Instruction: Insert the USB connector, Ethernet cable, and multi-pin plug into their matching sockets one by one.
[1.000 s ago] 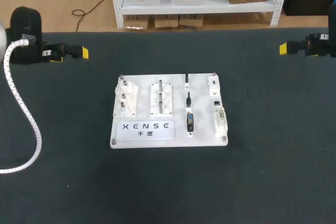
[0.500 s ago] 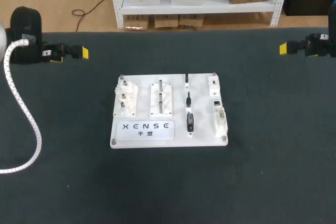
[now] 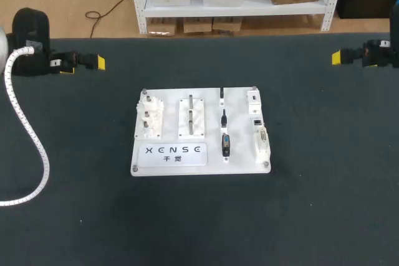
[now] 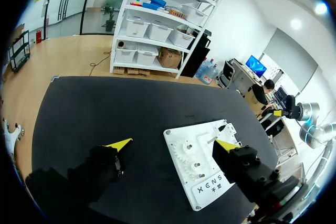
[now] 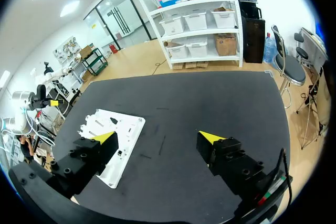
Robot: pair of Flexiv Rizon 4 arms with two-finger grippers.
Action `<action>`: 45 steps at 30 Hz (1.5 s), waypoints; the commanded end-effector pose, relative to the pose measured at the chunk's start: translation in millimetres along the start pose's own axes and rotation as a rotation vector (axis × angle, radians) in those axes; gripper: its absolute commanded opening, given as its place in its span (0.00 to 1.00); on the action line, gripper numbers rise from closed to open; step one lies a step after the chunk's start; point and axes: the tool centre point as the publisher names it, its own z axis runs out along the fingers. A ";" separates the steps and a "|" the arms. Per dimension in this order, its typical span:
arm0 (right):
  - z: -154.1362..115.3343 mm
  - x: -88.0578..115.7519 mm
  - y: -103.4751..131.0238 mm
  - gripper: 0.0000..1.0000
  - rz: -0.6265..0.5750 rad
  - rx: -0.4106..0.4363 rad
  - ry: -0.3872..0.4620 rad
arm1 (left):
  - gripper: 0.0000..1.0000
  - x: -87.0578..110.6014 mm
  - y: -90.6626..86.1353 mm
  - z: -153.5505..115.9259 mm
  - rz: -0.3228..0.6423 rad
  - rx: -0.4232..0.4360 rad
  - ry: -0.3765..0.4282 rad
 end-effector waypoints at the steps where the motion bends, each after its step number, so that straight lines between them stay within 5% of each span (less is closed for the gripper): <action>1: -0.1 0.0 0.1 1.00 0.000 0.001 0.000 | 1.00 -0.6 -1.1 -0.5 -0.001 -0.006 0.005; 21: -0.1 0.0 0.1 1.00 0.000 0.001 0.000 | 1.00 -0.6 -1.1 -0.5 -0.001 -0.006 0.005; 24: -0.1 0.0 0.1 1.00 0.000 0.001 0.000 | 1.00 -8.4 -5.3 7.4 0.123 0.061 0.101; 28: -0.1 0.0 0.1 1.00 0.000 0.001 0.000 | 1.00 -12.8 -24.4 18.7 0.442 0.184 0.256; 33: -0.1 0.0 0.1 1.00 0.000 0.001 0.000 | 1.00 -4.6 -58.4 32.4 0.785 0.354 0.394; 36: -0.1 0.0 0.1 1.00 0.000 0.001 0.000 | 1.00 8.0 -72.0 39.0 0.976 0.372 0.470; 39: -0.1 0.0 0.1 1.00 0.000 0.001 0.000 | 1.00 20.2 -75.1 45.9 1.054 0.420 0.539; 45: -0.1 0.0 0.1 1.00 0.000 0.001 0.000 | 1.00 31.9 -75.3 52.0 1.140 0.467 0.554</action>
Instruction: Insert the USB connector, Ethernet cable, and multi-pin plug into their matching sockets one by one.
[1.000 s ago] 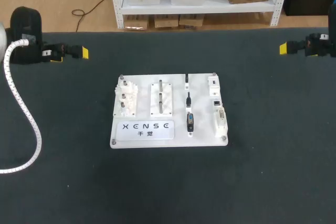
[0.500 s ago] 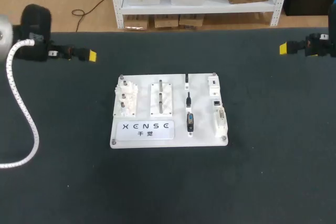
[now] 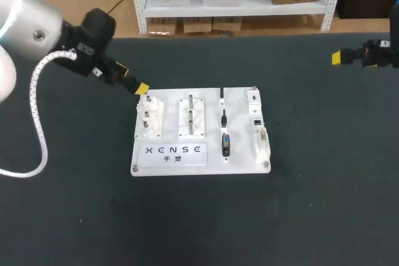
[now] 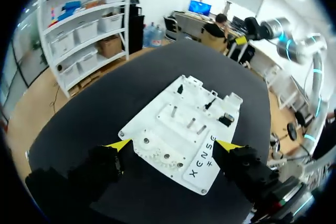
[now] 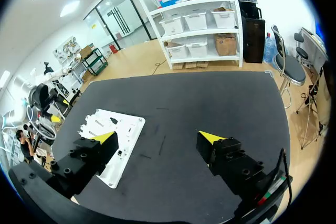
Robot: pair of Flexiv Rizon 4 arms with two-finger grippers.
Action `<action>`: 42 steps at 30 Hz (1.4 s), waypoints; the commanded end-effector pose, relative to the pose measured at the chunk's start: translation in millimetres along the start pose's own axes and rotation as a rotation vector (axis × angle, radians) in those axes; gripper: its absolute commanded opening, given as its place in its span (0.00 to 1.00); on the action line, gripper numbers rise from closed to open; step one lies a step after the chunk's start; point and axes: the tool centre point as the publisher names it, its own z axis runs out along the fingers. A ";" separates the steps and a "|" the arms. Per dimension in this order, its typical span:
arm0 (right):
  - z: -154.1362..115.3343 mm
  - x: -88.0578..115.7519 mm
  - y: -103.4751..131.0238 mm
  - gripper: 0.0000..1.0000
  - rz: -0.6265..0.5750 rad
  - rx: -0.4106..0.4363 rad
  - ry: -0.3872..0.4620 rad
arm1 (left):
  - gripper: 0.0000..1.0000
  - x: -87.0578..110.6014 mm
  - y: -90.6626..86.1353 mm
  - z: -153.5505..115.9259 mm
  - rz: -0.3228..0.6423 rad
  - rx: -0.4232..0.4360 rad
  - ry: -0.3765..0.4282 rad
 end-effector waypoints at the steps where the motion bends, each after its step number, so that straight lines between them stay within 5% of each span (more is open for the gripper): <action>1: -0.1 0.0 0.1 1.00 0.000 0.001 0.000 | 1.00 -3.1 6.9 5.0 0.565 0.219 0.241; 10: -0.1 0.0 0.1 1.00 0.000 0.001 0.000 | 1.00 -2.4 3.2 14.4 0.626 0.236 0.215; 27: -0.1 0.0 0.1 1.00 0.000 0.001 0.000 | 1.00 9.2 -10.9 24.8 0.449 0.132 0.084; 42: -0.1 0.0 0.1 1.00 0.000 0.001 0.000 | 1.00 18.0 -16.8 27.1 0.453 0.134 0.065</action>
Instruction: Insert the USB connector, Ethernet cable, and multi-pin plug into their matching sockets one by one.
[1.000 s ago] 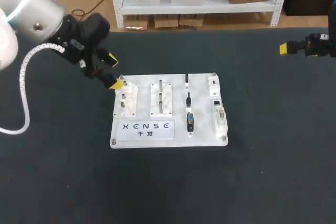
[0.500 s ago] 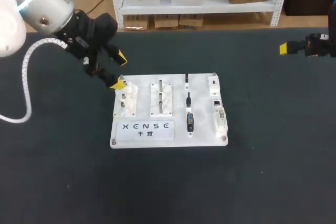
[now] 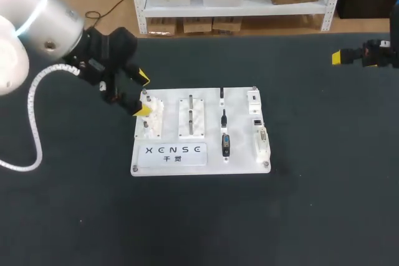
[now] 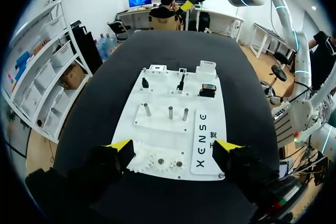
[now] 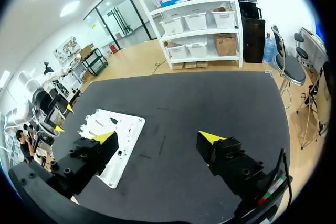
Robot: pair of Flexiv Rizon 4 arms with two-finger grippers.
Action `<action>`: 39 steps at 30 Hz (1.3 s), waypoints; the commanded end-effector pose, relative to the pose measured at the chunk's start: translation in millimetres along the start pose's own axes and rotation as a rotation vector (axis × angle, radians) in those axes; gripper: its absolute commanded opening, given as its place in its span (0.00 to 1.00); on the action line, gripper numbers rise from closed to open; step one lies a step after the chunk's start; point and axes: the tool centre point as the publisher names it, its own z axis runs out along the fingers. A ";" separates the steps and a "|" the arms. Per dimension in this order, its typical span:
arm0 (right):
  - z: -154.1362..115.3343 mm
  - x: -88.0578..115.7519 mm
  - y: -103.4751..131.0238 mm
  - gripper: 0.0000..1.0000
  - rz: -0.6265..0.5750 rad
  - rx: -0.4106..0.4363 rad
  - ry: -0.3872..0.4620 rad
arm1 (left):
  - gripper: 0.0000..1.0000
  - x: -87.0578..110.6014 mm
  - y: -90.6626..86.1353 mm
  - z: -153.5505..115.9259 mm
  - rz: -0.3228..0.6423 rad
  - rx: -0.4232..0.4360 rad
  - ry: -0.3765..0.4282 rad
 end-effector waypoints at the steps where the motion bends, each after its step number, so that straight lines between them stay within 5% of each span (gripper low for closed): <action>1: -0.2 0.0 0.1 1.00 0.000 0.001 0.000 | 1.00 3.5 -1.6 0.5 0.010 -0.001 -0.007; 39: -0.2 0.0 0.1 1.00 0.000 0.001 0.000 | 1.00 20.4 2.8 -3.1 -0.055 -0.022 -0.001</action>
